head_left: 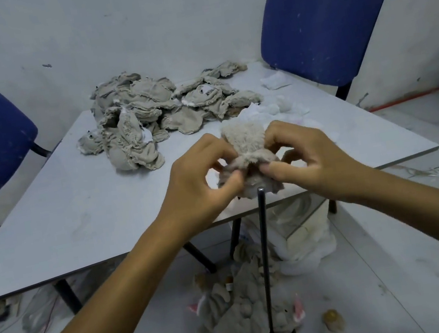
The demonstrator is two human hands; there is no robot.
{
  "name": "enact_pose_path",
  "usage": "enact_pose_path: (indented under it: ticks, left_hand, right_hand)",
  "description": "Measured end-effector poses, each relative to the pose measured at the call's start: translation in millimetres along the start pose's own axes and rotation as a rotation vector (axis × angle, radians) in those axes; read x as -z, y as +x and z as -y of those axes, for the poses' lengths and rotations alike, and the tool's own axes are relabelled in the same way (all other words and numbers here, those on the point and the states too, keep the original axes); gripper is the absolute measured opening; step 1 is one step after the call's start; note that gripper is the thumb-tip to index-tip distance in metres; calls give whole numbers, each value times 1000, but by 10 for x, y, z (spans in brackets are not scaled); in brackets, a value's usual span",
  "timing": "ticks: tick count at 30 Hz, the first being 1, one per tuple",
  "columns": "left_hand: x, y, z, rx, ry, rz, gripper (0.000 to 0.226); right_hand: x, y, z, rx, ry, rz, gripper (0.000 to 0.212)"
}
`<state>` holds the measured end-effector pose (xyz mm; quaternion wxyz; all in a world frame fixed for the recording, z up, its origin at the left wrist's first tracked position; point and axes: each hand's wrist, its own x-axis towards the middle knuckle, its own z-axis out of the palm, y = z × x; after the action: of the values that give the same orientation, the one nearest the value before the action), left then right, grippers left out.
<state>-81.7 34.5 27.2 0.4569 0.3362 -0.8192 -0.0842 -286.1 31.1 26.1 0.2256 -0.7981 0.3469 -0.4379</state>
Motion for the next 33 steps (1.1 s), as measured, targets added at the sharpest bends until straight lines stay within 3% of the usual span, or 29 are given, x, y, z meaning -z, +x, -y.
enact_pose_path:
  ticks: [4,7,11,14,20,26,28,33]
  left_hand:
    - [-25,-178,-63,-254,158,-26,8]
    - [-112,-338,-30,-321,224,63,4]
    - [-313,-625,59,-231,261,278,4]
    - [-441,-832,148,-175,285,294,13]
    - [-539,-1107,213,-141,302,345,8]
    - [-349,-962,147,-82,214,394,16]
    - [-212,-802,68,-105,157,355,19]
    - [82,-128,-150,-39,-53,153,22]
  right_hand:
    - [-25,-215,-21,394,-265,-45,11]
    - [-124,-368,-158,496,-430,-7,8]
    - [-322,-614,-417,417,-513,82,12]
    - [-499,-780,-530,367,-397,66,6]
    - [-666,-989,-666,273,-354,104,22]
    - [-420,-952,-560,237,-455,402,41]
    - [-280,-808,-414,288,-495,374,32]
    - [196,-189,12,345,-418,77,28]
